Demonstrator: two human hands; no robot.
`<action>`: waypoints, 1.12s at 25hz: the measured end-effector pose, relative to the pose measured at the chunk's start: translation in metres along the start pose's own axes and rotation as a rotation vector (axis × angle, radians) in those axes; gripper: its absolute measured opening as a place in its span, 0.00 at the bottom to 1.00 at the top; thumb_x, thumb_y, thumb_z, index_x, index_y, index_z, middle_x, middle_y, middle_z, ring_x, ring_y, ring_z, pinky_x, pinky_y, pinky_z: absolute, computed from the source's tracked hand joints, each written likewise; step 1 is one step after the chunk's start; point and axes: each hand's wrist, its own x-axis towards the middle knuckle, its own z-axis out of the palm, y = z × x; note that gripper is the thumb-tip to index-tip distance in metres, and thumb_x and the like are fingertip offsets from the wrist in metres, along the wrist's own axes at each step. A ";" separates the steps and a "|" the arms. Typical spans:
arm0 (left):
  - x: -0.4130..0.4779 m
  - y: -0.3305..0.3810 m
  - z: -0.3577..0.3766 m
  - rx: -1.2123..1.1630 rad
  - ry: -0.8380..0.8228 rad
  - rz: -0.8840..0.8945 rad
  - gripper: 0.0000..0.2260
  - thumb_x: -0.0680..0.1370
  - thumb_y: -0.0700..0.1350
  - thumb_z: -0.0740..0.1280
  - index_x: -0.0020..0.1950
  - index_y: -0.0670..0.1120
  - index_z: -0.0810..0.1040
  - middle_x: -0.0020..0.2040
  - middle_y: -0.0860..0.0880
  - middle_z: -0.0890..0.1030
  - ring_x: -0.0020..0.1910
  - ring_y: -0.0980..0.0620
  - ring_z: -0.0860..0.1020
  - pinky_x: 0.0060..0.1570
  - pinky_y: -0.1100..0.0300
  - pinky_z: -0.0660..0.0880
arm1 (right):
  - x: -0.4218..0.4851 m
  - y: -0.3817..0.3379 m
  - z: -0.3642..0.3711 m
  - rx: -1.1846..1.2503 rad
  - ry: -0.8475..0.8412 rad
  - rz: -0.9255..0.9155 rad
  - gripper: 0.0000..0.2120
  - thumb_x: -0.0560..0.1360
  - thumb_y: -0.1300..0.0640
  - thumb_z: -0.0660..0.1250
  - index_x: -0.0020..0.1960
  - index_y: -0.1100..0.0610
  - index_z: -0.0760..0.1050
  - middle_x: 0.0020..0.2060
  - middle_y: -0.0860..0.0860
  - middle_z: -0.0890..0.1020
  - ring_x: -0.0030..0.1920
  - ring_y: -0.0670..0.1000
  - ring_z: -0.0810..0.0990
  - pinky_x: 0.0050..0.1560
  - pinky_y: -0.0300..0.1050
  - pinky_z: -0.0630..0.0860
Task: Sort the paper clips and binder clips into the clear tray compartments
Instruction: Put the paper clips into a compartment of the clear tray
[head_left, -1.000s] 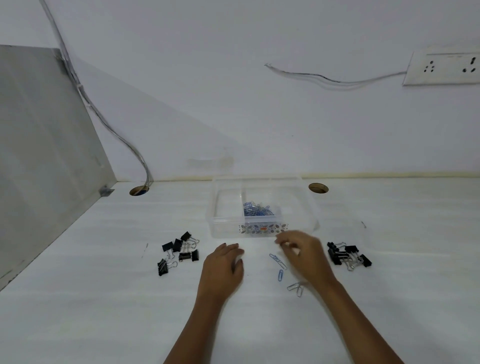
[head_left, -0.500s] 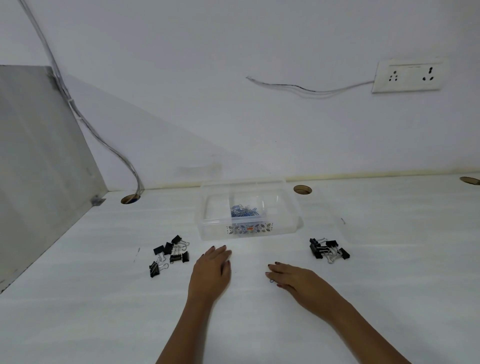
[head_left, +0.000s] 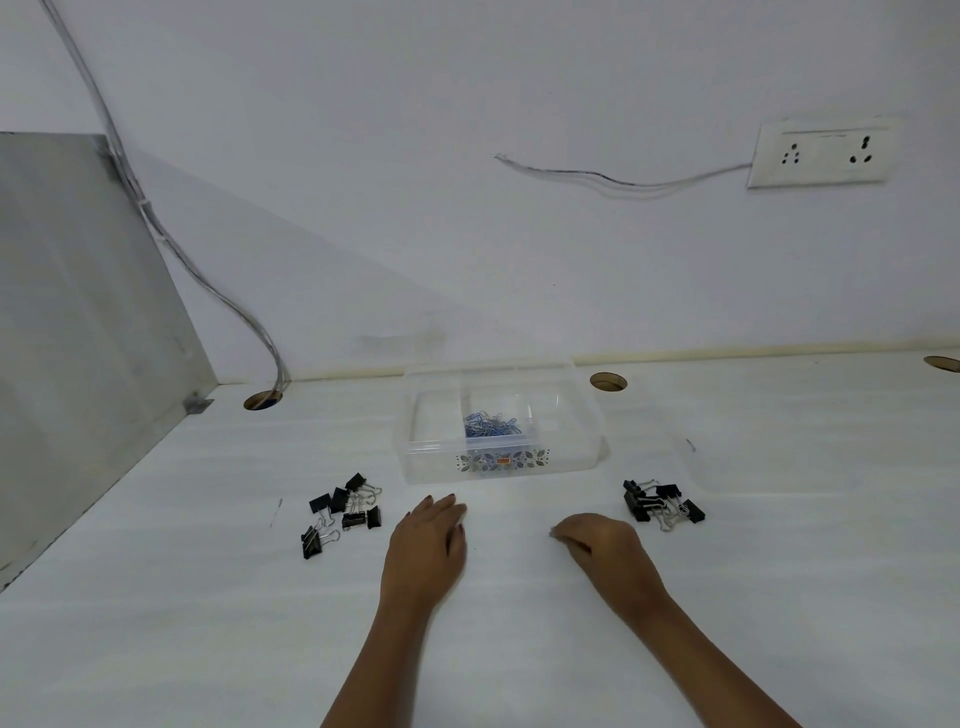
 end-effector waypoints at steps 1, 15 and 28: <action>0.000 0.000 0.000 0.006 0.000 0.008 0.24 0.72 0.51 0.50 0.59 0.46 0.78 0.64 0.45 0.77 0.68 0.43 0.70 0.66 0.52 0.66 | 0.007 -0.003 0.001 0.133 0.092 0.129 0.07 0.67 0.69 0.69 0.42 0.62 0.83 0.39 0.56 0.86 0.39 0.41 0.82 0.46 0.25 0.73; 0.009 -0.002 -0.002 -0.032 0.132 0.091 0.12 0.66 0.40 0.62 0.42 0.46 0.83 0.44 0.48 0.86 0.43 0.49 0.82 0.47 0.60 0.74 | 0.172 -0.042 0.029 0.116 0.037 0.187 0.06 0.71 0.69 0.66 0.47 0.68 0.80 0.45 0.64 0.84 0.48 0.59 0.82 0.51 0.43 0.76; 0.006 -0.006 0.004 -0.044 0.174 0.091 0.14 0.68 0.41 0.60 0.47 0.44 0.83 0.51 0.44 0.85 0.53 0.45 0.81 0.56 0.54 0.75 | 0.026 0.006 -0.032 -0.024 -0.334 0.456 0.22 0.57 0.53 0.80 0.49 0.51 0.78 0.40 0.48 0.75 0.38 0.40 0.72 0.35 0.32 0.65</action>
